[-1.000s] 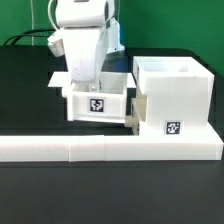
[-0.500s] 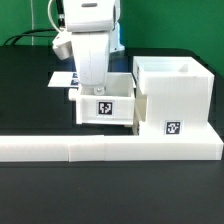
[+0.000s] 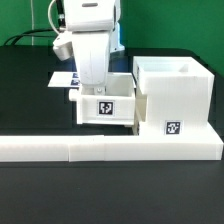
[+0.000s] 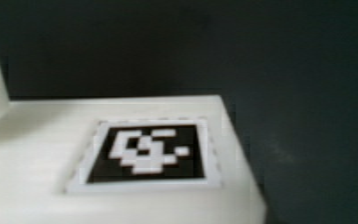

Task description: Assemble drawer

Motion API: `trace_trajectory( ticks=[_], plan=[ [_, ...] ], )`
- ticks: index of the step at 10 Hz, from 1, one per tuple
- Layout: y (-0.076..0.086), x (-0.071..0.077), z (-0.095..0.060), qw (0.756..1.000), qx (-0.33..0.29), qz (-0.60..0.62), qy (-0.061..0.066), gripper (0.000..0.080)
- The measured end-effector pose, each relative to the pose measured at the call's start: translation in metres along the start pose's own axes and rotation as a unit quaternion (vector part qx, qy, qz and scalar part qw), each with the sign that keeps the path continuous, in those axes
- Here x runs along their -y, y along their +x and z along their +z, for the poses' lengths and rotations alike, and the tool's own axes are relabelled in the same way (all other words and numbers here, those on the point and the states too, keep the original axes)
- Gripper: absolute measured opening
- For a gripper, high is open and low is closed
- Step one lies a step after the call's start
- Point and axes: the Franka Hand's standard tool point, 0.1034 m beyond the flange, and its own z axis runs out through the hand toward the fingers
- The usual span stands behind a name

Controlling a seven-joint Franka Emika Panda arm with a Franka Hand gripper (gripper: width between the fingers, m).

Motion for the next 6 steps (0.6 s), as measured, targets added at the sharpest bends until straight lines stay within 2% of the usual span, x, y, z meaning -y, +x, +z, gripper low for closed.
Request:
trace_trajectory(
  ticks=[1, 4, 6],
  plan=[
    [0.0015, -0.002, -0.001, 1.0, 0.001, -0.003, -0.005, 0.0042],
    [0.0004, -0.0018, -0.0005, 1.0, 0.001, -0.001, -0.005, 0.0042],
    [0.0067, -0.0026, -0.0034, 1.0, 0.001, 0.0, -0.003, 0.0042]
  ],
)
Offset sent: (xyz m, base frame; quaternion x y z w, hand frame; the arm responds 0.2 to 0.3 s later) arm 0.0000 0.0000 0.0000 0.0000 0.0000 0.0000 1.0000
